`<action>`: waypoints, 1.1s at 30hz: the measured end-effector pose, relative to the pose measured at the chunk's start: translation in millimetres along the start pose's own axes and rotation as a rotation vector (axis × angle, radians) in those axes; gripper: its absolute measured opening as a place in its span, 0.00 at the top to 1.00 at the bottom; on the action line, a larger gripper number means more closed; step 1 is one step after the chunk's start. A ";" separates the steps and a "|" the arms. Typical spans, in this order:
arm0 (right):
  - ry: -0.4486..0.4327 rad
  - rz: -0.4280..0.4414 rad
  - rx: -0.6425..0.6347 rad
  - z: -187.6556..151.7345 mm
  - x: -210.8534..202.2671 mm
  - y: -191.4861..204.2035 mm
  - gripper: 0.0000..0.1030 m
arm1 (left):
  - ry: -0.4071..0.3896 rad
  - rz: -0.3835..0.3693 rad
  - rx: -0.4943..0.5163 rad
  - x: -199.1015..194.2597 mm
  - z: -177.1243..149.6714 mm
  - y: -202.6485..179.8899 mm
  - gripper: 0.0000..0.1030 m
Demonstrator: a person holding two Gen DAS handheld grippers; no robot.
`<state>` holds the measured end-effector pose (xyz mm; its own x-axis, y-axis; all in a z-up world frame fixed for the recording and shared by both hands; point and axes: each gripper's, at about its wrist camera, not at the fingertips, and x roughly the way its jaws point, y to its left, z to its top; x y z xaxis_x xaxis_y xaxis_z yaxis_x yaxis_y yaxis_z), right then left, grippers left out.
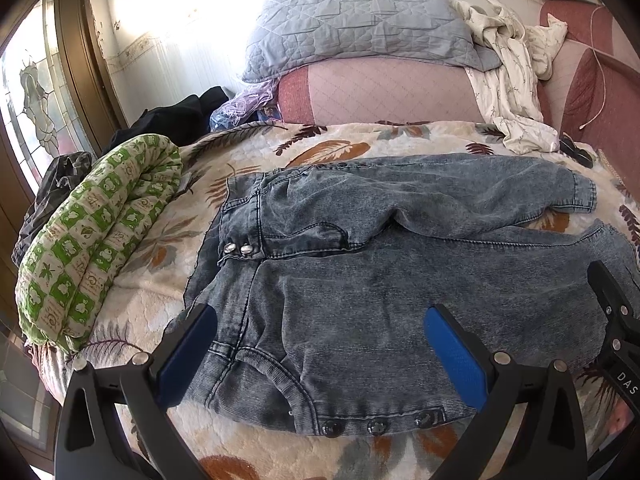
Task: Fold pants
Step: 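Move both grippers open toward the waistband of the blue jeans, then grasp the jeans edge with the left gripper while the right gripper grasps beside it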
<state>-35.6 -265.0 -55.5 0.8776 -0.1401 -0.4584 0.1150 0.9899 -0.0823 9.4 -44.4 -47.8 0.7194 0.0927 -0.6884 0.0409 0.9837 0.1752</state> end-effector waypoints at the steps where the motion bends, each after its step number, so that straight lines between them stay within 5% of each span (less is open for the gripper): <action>1: 0.000 0.001 0.000 -0.3 0.0 -0.1 0.00 | 0.000 0.001 0.001 -0.1 0.1 -0.2 0.00; 20: -0.048 -0.006 -0.034 -2.8 8.3 -2.9 0.00 | 0.067 -0.040 -0.012 31.0 3.9 20.1 0.00; 24: -0.069 -0.061 0.013 2.6 12.1 -29.0 0.00 | 0.082 -0.043 -0.022 48.3 18.1 45.3 0.00; 30: -0.024 -0.130 0.261 16.3 28.5 -108.0 0.00 | 0.107 -0.002 -0.041 74.4 40.0 91.5 0.00; 33: 0.018 -0.185 0.261 30.0 42.0 -135.7 0.00 | 0.125 0.022 -0.038 92.0 55.1 117.6 0.00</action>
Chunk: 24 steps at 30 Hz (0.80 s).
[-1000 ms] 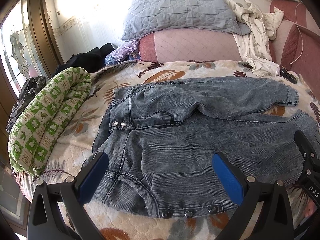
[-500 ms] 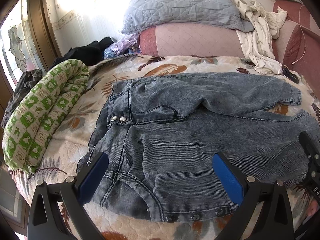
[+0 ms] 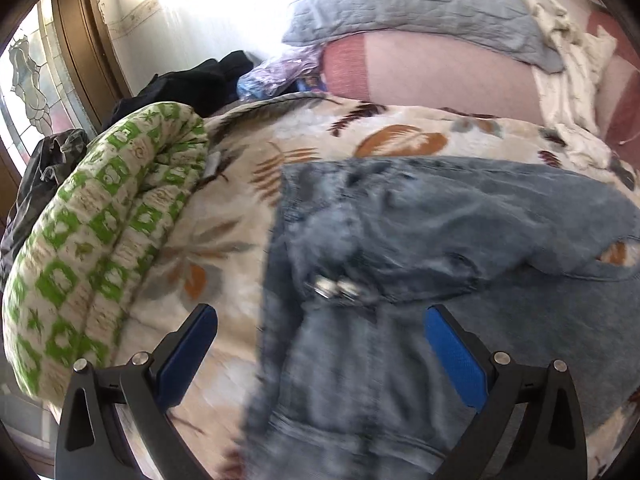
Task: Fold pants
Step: 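Grasp the jeans edge with the left gripper while the right gripper grasps beside it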
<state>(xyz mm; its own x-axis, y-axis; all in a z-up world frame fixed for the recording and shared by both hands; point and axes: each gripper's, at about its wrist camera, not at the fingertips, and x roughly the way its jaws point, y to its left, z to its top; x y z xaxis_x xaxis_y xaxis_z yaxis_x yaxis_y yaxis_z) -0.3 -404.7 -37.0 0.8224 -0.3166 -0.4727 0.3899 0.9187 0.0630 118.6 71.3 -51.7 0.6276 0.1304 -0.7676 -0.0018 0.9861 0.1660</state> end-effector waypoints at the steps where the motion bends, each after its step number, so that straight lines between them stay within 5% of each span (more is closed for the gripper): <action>1: 0.013 -0.016 -0.010 4.4 7.3 -3.0 0.00 | 0.002 0.010 -0.003 5.4 5.6 7.3 0.00; 4: 0.059 -0.023 -0.001 22.4 38.0 -15.0 0.00 | 0.025 0.018 -0.010 23.7 24.6 25.4 0.00; 9: 0.260 0.002 0.023 43.9 115.6 -29.0 0.00 | 0.085 -0.010 -0.038 54.5 52.5 44.9 0.00; 24: 0.453 0.081 0.107 76.0 234.4 -20.9 0.01 | 0.162 0.015 -0.100 132.6 112.0 77.5 0.00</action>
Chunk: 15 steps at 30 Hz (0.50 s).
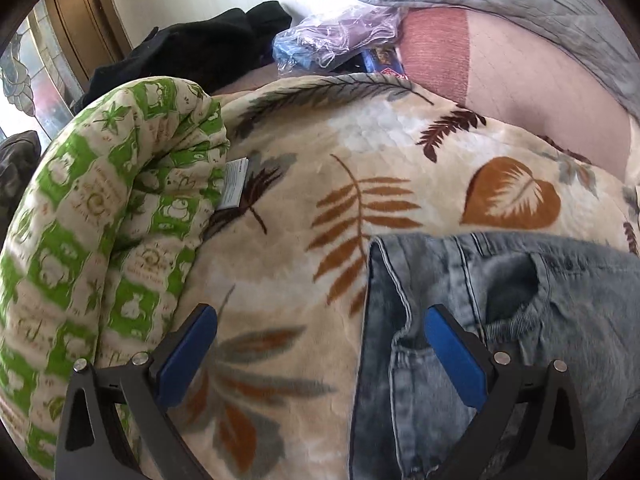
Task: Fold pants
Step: 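Grasp the jeans edge with the left gripper while the right gripper grasps beside it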
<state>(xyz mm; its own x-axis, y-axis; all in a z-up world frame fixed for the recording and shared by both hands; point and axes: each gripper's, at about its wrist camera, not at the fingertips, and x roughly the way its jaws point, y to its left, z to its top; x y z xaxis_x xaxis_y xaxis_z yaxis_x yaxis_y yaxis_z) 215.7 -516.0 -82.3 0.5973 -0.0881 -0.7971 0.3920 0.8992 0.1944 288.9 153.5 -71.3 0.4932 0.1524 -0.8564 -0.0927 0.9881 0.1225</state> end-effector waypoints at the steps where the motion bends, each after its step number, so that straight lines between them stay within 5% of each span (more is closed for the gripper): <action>1: 0.009 0.002 0.000 1.5 4.9 1.9 0.02 | 0.009 -0.006 0.002 3.4 2.7 1.1 0.00; 3: 0.045 -0.023 -0.007 3.9 20.4 8.7 0.07 | 0.025 -0.008 0.009 8.1 5.2 2.4 0.00; 9: 0.159 -0.050 -0.031 -5.1 57.8 17.7 0.42 | 0.046 -0.030 -0.006 13.8 9.4 8.8 0.01; 11: 0.129 -0.097 -0.084 -11.5 55.9 25.4 0.53 | 0.051 -0.051 -0.021 14.4 11.5 11.6 0.09; 14: 0.063 -0.109 -0.104 -20.0 41.9 30.6 0.83 | 0.065 -0.073 -0.049 17.7 16.1 14.2 0.24; 15: 0.042 -0.100 -0.089 -22.9 36.7 30.0 0.85 | 0.072 -0.082 -0.061 19.8 17.9 14.6 0.26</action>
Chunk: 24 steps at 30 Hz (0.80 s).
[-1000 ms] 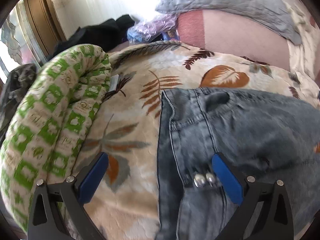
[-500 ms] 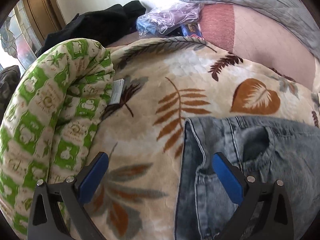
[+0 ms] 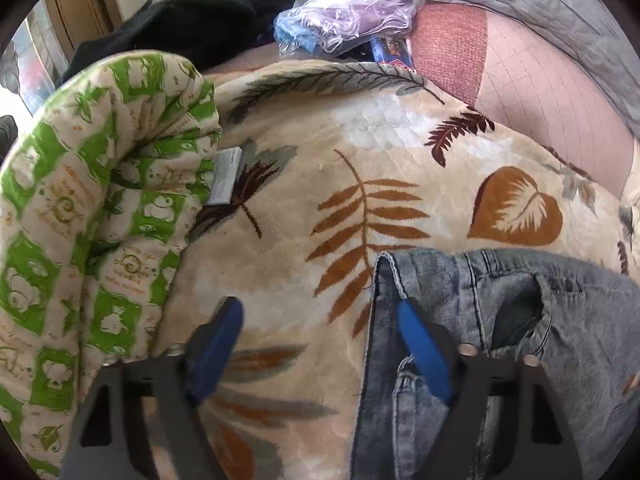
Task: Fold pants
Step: 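Grasp the jeans edge with the left gripper while the right gripper grasps beside it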
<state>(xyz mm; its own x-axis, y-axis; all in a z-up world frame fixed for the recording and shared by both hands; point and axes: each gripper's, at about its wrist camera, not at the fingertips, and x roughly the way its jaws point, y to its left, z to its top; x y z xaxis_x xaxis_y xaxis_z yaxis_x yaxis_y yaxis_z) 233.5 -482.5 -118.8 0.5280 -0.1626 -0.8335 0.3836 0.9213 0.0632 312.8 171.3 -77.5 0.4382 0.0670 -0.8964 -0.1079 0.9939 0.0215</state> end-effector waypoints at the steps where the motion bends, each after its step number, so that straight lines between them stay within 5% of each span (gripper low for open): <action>1: -0.020 0.007 0.022 -4.1 -5.0 -1.1 0.85 | 0.010 -0.024 -0.026 2.9 2.7 0.4 0.31; 4: -0.094 0.023 0.066 -21.3 -23.5 -0.8 0.86 | 0.020 -0.075 -0.079 8.4 8.9 -4.6 0.35; 8: -0.189 0.048 0.097 -45.0 -43.4 -1.5 0.86 | 0.046 -0.048 -0.100 19.3 17.0 -17.8 0.35; 15: -0.208 0.058 0.090 -46.2 -44.8 -2.9 0.86 | 0.048 -0.065 -0.166 36.9 26.3 -26.0 0.35; 18: -0.203 0.065 0.102 -46.3 -40.6 -5.4 0.86 | 0.067 -0.138 -0.177 46.6 24.3 -32.3 0.64; 22: -0.219 0.082 0.114 -45.9 -44.4 -6.8 0.86 | 0.062 -0.175 -0.171 50.3 23.6 -36.3 0.82; 24: -0.235 0.085 0.121 -45.1 -47.8 -7.0 0.86 | 0.050 -0.187 -0.181 46.9 23.1 -35.2 0.83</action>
<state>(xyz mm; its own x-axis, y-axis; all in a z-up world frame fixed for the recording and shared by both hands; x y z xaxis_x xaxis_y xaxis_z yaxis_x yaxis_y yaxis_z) 171.4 -465.2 -104.1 0.7181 -0.1774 -0.6729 0.4108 0.8886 0.2042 357.8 141.5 -110.0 0.4210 -0.1249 -0.8984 -0.1895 0.9565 -0.2218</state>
